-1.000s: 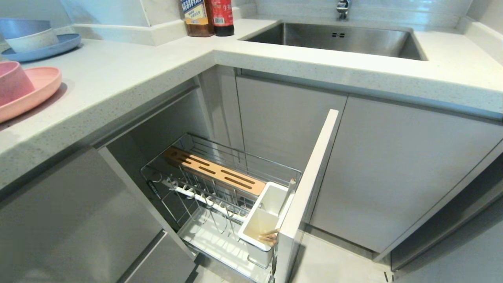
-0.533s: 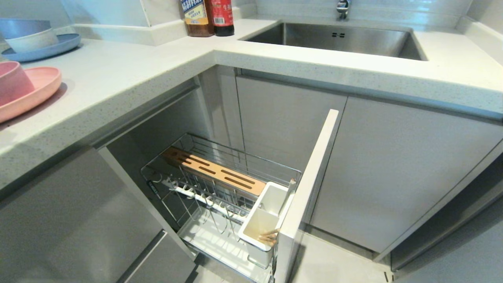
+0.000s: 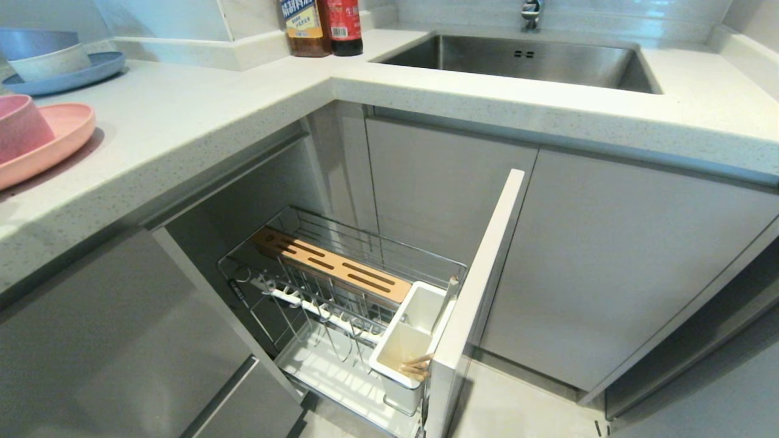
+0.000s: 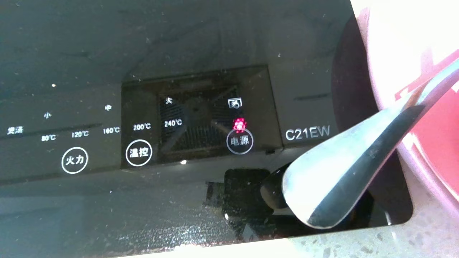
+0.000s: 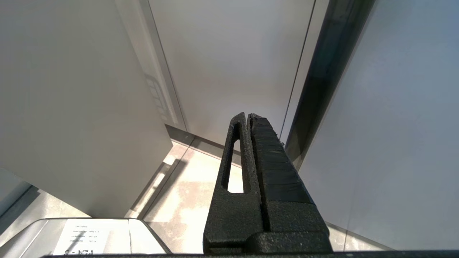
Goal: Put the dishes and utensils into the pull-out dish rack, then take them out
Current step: Take the chopsticks out of the cupboard
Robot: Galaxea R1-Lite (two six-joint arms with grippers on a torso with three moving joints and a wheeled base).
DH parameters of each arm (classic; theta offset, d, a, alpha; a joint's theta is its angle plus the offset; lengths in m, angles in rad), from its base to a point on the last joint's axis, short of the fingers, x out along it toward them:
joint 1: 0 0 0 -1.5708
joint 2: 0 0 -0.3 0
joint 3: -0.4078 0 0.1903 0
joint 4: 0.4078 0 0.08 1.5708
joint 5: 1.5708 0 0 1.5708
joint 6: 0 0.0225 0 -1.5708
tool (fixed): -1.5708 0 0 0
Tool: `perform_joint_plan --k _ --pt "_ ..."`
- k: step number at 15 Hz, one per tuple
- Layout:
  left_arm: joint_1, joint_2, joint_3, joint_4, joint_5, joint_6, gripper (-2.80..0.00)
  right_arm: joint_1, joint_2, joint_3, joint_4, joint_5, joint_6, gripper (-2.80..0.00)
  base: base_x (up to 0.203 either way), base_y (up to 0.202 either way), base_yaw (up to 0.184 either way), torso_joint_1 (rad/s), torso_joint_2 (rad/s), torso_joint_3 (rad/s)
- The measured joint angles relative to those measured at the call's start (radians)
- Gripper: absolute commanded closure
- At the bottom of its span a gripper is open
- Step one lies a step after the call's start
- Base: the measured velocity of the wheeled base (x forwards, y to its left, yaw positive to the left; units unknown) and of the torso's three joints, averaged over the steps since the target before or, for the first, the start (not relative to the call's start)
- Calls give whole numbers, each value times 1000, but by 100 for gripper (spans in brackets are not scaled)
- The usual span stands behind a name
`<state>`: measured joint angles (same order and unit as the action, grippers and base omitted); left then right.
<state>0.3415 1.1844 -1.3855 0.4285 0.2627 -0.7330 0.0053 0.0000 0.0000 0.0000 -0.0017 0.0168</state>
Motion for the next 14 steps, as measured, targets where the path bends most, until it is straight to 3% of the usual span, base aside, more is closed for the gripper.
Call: perform_joint_plan --k 8,14 --pt "3 32 0 -3 -64 0 0 0 0 0 0 0 0 0 0 0 0 0 0 0" --pt "4 35 1 -2 -65 0 0 0 0 0 0 0 0 0 0 0 0 0 0 0"
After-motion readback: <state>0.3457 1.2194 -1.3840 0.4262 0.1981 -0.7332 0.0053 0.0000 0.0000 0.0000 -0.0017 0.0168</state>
